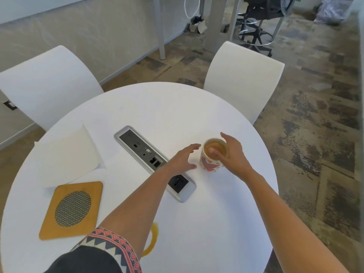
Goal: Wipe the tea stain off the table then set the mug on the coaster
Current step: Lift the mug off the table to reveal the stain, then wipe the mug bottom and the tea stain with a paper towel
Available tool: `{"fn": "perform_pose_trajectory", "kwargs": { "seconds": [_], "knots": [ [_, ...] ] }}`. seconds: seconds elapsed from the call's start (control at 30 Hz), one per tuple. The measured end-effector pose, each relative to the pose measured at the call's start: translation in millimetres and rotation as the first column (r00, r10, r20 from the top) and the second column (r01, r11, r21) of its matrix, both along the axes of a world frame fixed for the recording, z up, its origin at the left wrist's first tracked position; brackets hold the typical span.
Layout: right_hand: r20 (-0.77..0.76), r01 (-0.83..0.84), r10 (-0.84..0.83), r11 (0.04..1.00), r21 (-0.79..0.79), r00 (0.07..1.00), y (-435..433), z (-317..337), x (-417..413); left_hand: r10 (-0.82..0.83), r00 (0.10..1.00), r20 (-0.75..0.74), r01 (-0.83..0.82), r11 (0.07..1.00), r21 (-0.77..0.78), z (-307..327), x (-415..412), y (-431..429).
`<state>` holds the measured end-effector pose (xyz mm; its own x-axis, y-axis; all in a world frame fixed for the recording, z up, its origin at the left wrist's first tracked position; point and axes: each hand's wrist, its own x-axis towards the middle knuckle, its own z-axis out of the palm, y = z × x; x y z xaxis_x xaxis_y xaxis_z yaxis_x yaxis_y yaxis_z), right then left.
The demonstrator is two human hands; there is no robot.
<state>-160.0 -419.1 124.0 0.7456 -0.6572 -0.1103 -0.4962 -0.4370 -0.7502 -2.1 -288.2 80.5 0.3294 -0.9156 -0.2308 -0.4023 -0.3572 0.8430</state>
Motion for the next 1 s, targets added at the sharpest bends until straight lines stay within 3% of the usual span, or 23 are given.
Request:
{"fn": "perform_pose_trajectory", "kwargs": {
  "seconds": [0.1, 0.23, 0.43, 0.63, 0.87, 1.0],
  "knots": [
    [0.115, 0.055, -0.039, 0.989, -0.139, 0.993, 16.7, 18.8, 17.4, 0.164, 0.980, 0.109, -0.153, 0.983, -0.106, 7.7, 10.7, 17.2],
    [0.270, 0.049, 0.005, 0.980, -0.192, 0.963, 48.4, 35.8, 55.9, 0.430, 0.898, 0.092, -0.397, 0.882, -0.255, 22.8, 33.2, 50.4],
    [0.321, -0.091, 0.134, 0.985, -0.145, 0.938, 114.6, 43.3, 126.3, 0.691, 0.716, 0.098, -0.647, 0.709, -0.281, 36.2, 90.8, 118.5],
    [0.218, -0.159, 0.167, 0.986, -0.055, 0.962, 187.3, 18.6, 202.8, 0.825, 0.536, 0.179, -0.767, 0.565, -0.305, 31.7, 155.2, 201.3],
    [0.141, -0.167, 0.152, 0.981, 0.094, 0.978, 253.1, -25.2, 263.7, 0.822, 0.461, 0.334, -0.803, 0.547, -0.238, 10.1, 214.8, 280.4],
    [0.095, -0.125, 0.116, 0.987, 0.101, 0.989, 269.4, -42.4, 282.0, 0.829, 0.400, 0.390, -0.844, 0.499, -0.194, 0.7, 231.0, 302.5]
  ]
}}
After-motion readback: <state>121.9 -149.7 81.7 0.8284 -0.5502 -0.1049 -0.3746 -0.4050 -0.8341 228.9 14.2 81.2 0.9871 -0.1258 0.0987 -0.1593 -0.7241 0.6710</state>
